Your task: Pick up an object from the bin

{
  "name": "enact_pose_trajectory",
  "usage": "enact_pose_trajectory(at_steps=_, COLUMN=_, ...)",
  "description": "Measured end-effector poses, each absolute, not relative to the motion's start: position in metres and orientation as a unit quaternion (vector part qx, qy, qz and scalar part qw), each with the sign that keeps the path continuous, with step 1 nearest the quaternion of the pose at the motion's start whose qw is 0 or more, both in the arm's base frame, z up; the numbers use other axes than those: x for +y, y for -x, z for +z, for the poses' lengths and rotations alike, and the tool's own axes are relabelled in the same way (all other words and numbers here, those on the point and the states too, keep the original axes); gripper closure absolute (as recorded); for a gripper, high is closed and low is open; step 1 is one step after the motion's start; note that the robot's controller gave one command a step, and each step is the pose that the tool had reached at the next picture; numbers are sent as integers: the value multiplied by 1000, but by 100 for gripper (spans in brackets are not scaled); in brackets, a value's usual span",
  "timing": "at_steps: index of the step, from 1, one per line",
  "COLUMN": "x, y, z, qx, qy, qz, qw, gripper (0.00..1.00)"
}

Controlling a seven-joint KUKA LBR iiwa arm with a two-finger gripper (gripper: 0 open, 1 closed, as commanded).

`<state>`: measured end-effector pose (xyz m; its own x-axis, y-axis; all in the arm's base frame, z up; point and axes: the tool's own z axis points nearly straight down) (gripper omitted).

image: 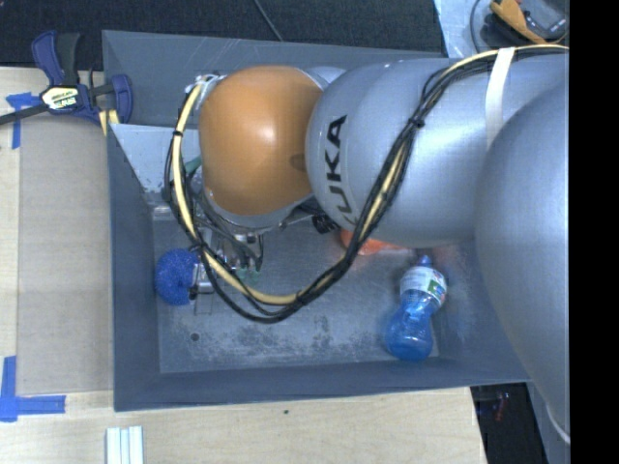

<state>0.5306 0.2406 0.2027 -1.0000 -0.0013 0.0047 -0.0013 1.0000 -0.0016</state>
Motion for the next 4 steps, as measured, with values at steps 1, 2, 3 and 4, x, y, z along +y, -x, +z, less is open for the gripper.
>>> enact_pose_trajectory(at_steps=1, x=240, y=-533, z=206, qx=-1000, qy=0, qz=0, qw=-1, gripper=0)
enact_pose_trajectory(at_steps=2, x=242, y=-582, z=144, qx=-1000, qy=-28, qz=0, qw=0, gripper=0)
enact_pose_trajectory(at_steps=3, x=243, y=-592, z=143, qx=-1000, qy=-26, qz=-3, qw=-7, gripper=0)
enact_pose_trajectory(at_steps=4, x=245, y=-598, z=143, qx=-999, qy=35, qz=-2, qw=-5, gripper=0)
